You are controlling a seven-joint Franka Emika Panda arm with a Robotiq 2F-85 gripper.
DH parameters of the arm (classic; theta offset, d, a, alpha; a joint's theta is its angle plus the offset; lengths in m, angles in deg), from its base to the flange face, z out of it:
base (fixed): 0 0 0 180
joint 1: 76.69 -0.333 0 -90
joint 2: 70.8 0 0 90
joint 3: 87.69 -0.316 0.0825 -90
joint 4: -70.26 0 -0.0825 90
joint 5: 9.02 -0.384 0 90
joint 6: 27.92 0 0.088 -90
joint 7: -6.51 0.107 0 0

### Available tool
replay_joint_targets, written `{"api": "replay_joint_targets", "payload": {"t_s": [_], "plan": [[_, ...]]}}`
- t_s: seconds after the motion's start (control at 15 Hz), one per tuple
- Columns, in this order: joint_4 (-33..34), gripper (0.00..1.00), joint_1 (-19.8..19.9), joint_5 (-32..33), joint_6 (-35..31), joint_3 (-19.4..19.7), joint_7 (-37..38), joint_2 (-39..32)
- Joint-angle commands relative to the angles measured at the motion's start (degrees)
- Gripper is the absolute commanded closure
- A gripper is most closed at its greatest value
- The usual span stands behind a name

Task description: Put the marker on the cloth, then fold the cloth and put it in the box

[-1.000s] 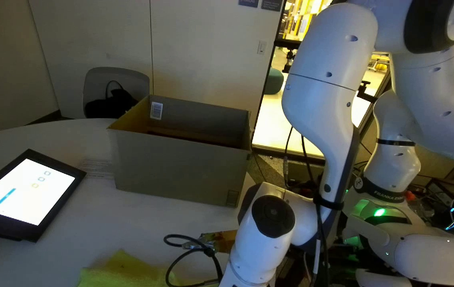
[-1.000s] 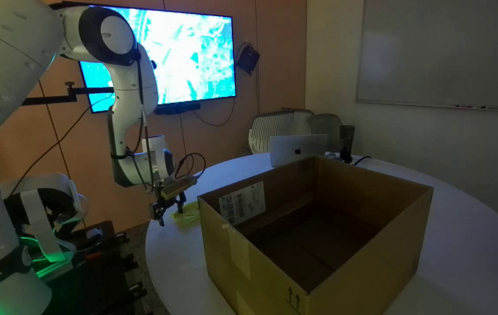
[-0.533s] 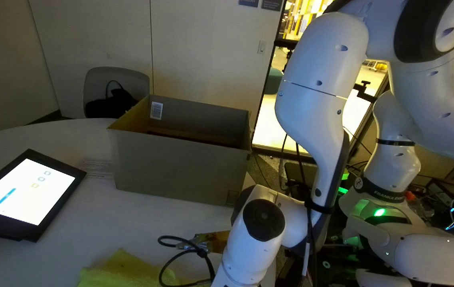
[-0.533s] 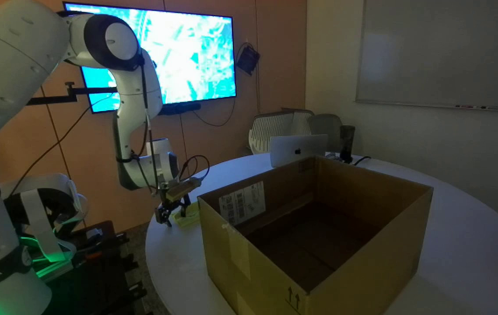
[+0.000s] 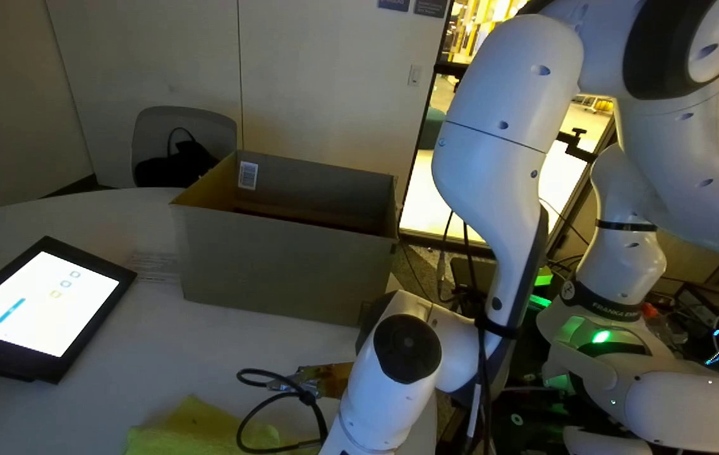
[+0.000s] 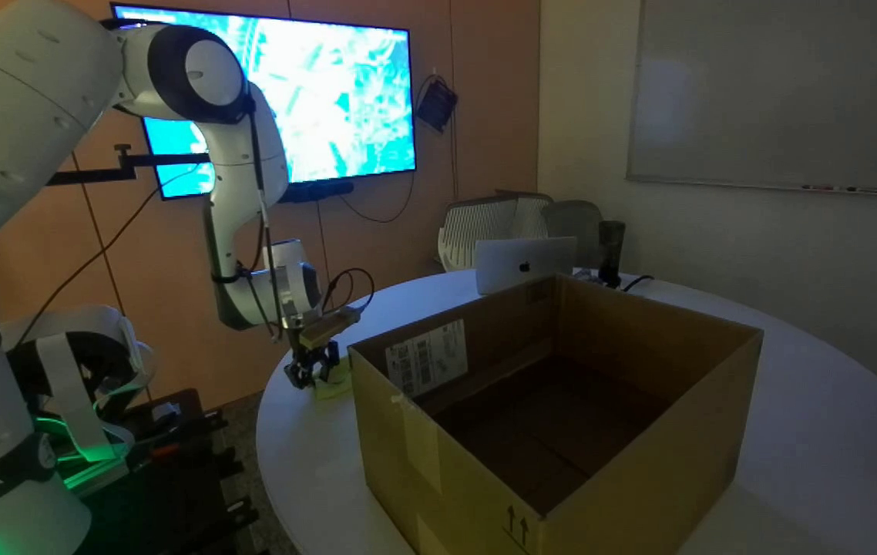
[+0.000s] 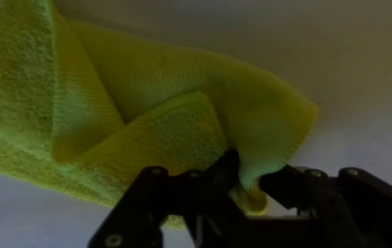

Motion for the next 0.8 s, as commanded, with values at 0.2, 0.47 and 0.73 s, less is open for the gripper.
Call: {"api": "replay_joint_targets", "payload": {"t_s": [0.2,0.47,0.73], "plan": [[1.05,0.83,1.49,1.08,1.24,-0.06,4.06,1.11],[1.38,0.82,2.15,1.21,0.88,0.42,7.57,4.03],[2.39,0.84,1.26,0.38,0.35,2.32,9.98,6.71]]}}
